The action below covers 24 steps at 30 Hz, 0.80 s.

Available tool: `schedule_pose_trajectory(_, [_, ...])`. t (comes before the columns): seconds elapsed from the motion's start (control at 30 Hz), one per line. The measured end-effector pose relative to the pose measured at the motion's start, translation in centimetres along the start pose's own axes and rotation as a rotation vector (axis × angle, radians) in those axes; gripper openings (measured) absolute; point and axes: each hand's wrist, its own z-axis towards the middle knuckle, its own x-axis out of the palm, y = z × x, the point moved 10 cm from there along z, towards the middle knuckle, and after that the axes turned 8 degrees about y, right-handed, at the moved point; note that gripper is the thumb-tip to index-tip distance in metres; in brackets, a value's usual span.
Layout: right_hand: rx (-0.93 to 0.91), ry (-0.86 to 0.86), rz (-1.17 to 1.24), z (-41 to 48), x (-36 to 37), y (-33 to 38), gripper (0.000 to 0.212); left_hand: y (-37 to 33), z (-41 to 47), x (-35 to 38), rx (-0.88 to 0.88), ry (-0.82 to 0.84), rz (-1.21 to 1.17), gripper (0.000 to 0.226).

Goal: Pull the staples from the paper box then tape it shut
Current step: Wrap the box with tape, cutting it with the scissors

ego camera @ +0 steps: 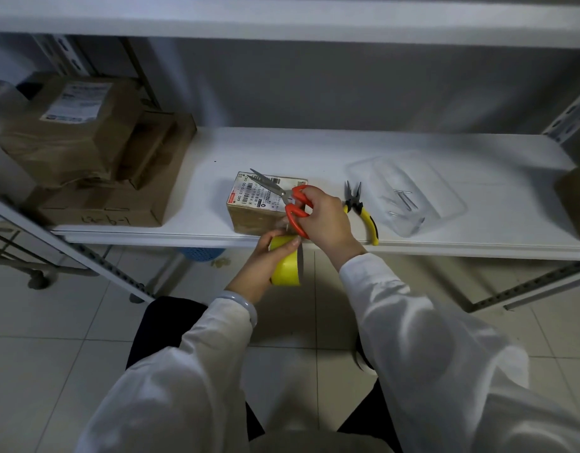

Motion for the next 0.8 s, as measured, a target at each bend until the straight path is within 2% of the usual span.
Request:
schedule_pose_trajectory(0.13, [0.018,-0.008,-0.016,0.0,0.2,-0.3,0.019,0.0,0.3,-0.8,-0.051,-0.095,0.115,0.021])
schedule_pose_trajectory(0.33, [0.025,0.008,0.0,0.0,0.1,0.0,0.029,-0.3,0.2,-1.6,-0.008,-0.232,0.206,0.015])
schedule_pose_trajectory(0.43, [0.025,0.005,0.002,-0.3,0.0,0.3,0.029,-1.0,-0.6,-1.4,0.048,-0.255,0.278,0.017])
schedule_pose_trajectory(0.53, [0.026,0.008,-0.037,-0.5,-0.1,0.8,0.031,-1.6,-1.7,-1.2,0.122,-0.251,0.238,0.007])
schedule_pose_trajectory(0.67, [0.025,0.003,-0.112,-1.1,0.2,1.9,0.033,-0.7,-2.5,-2.6,0.03,-0.298,0.211,0.03])
schedule_pose_trajectory(0.8, [0.035,0.019,-0.095,-1.3,0.4,2.3,0.033,-0.5,-2.0,-3.1,0.028,-0.279,0.228,0.031])
